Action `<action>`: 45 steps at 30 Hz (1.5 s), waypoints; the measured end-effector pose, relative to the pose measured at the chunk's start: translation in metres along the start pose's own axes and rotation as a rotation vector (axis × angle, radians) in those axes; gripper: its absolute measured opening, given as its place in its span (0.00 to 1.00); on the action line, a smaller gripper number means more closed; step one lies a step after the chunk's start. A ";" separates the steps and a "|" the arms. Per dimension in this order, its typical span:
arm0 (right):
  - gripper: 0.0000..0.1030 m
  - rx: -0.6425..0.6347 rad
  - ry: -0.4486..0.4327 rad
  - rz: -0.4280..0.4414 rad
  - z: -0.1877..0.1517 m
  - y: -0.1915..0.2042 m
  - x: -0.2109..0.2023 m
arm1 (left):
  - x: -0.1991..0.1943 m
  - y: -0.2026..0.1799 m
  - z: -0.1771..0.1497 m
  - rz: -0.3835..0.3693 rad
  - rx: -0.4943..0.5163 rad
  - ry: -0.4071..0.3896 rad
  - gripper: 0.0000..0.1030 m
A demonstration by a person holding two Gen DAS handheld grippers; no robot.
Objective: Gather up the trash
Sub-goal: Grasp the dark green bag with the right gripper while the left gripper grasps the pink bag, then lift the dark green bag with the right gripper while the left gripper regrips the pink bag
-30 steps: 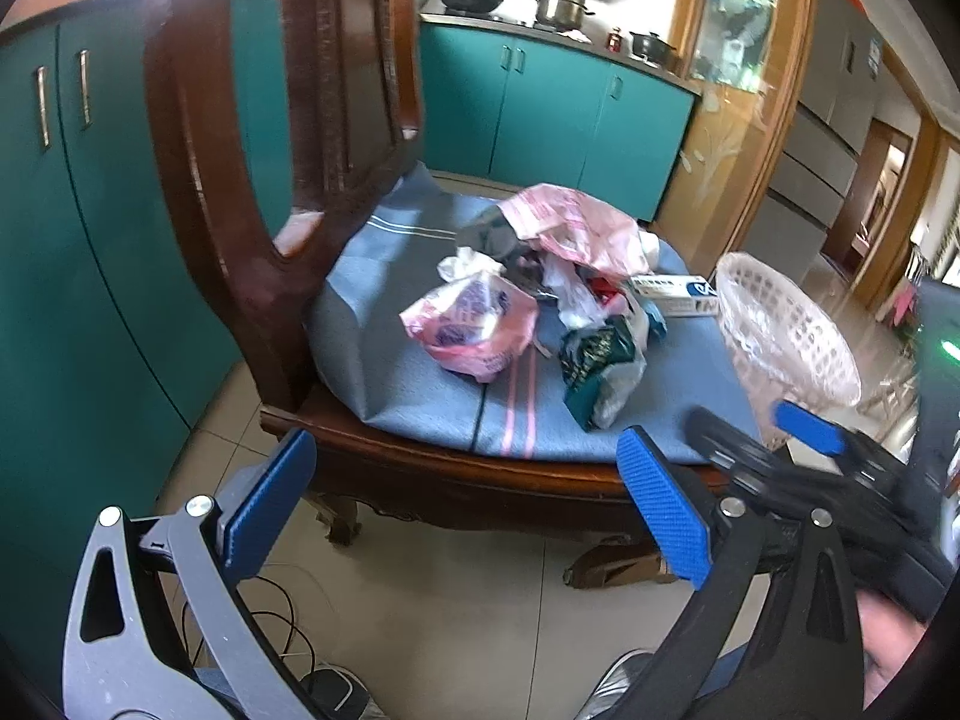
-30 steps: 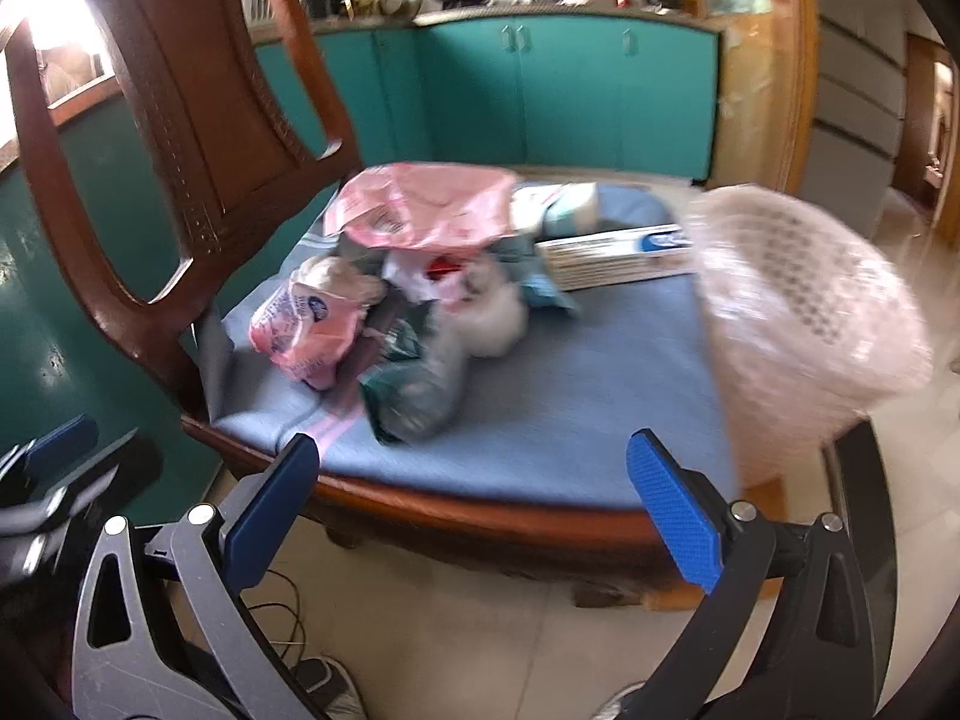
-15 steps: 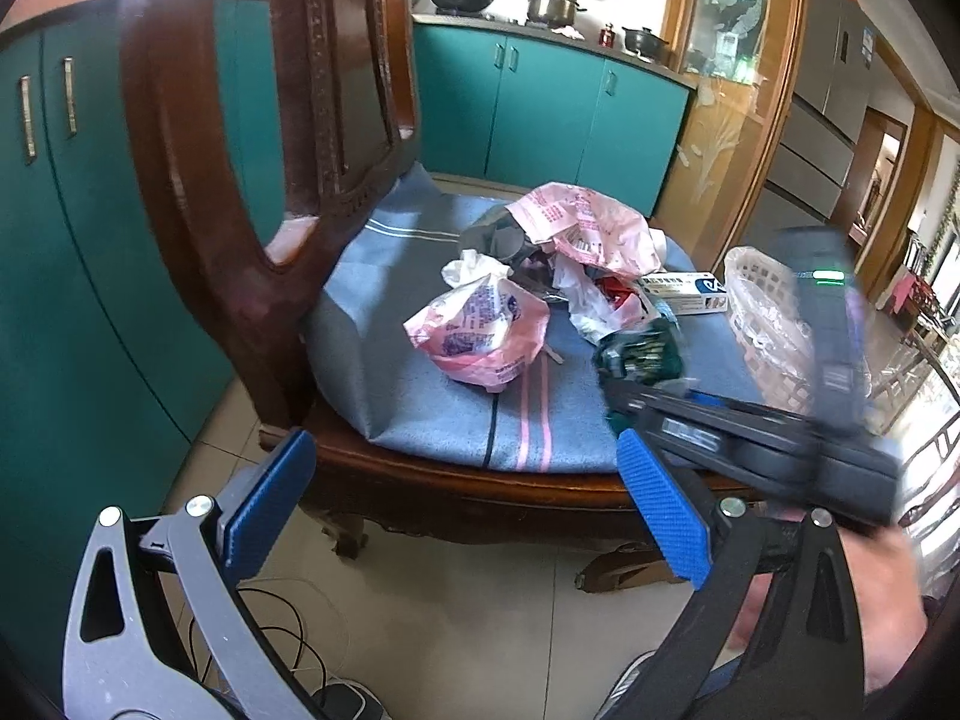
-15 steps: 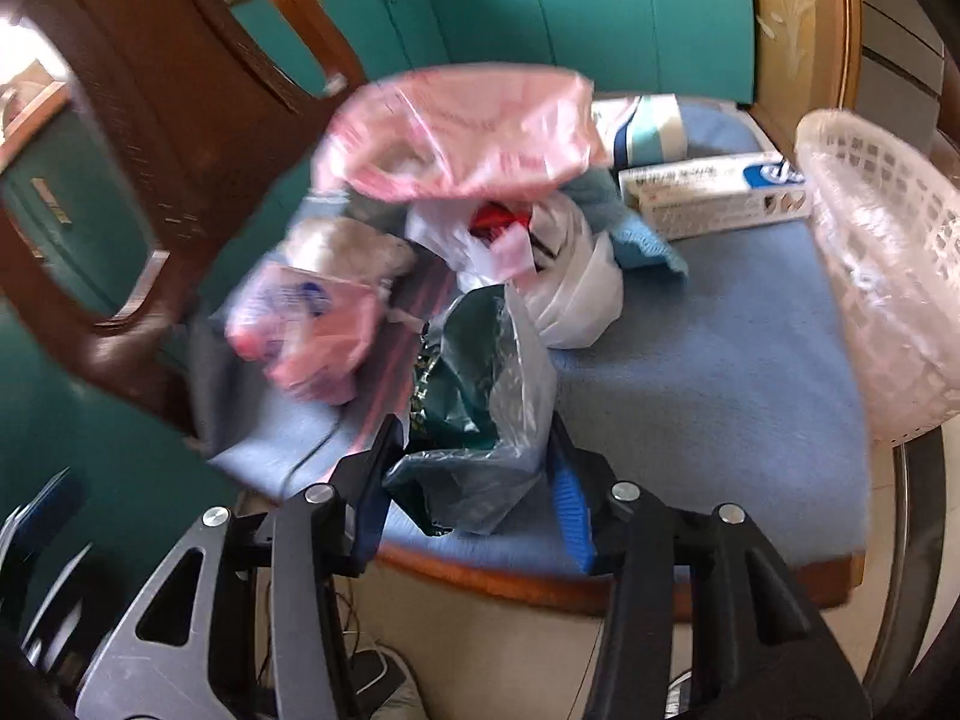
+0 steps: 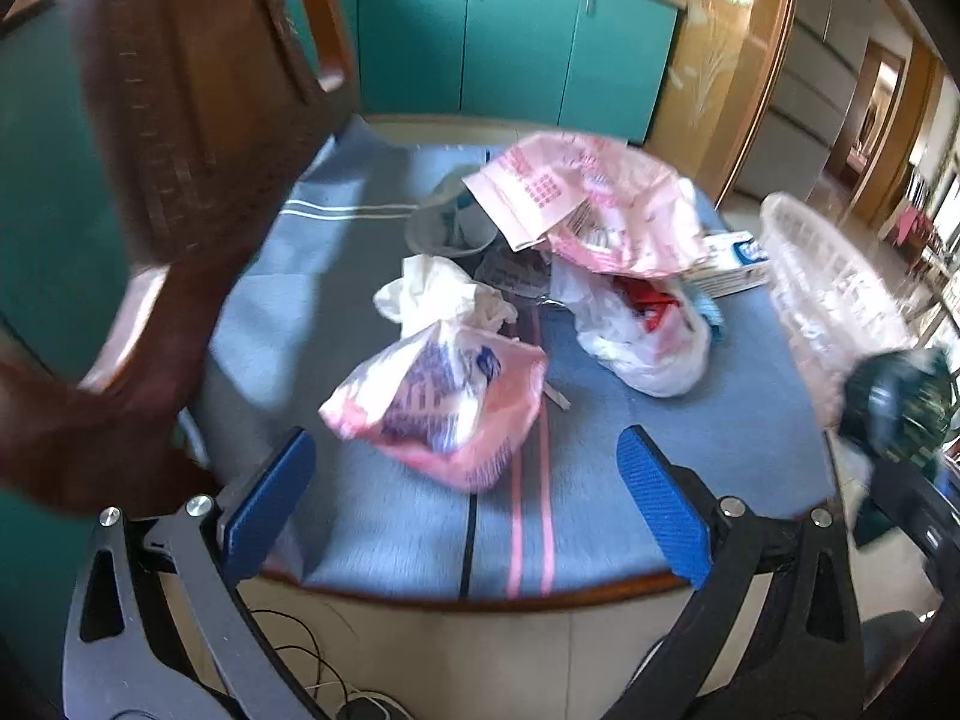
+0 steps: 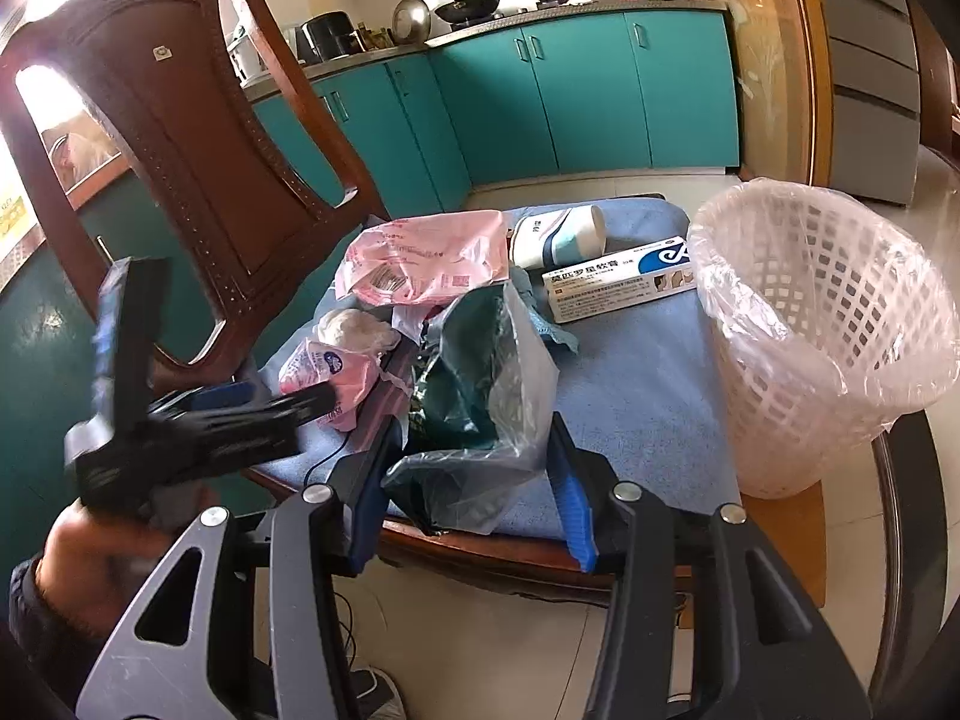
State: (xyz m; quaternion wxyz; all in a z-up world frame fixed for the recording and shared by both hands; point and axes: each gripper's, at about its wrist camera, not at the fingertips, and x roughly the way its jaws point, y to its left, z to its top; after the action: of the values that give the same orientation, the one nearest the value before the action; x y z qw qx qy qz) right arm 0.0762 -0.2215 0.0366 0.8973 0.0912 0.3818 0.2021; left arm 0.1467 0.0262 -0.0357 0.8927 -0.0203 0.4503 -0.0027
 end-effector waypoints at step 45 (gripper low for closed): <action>0.47 -0.074 -0.021 -0.051 -0.006 0.019 0.005 | -0.067 -0.009 -0.036 -0.087 -0.001 -0.146 0.50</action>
State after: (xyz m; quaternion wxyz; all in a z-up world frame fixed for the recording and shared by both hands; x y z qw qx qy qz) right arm 0.0694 -0.2016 0.0348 0.9089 0.0505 0.3668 0.1919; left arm 0.0781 0.0176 -0.0031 0.9222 -0.0403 0.3824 -0.0395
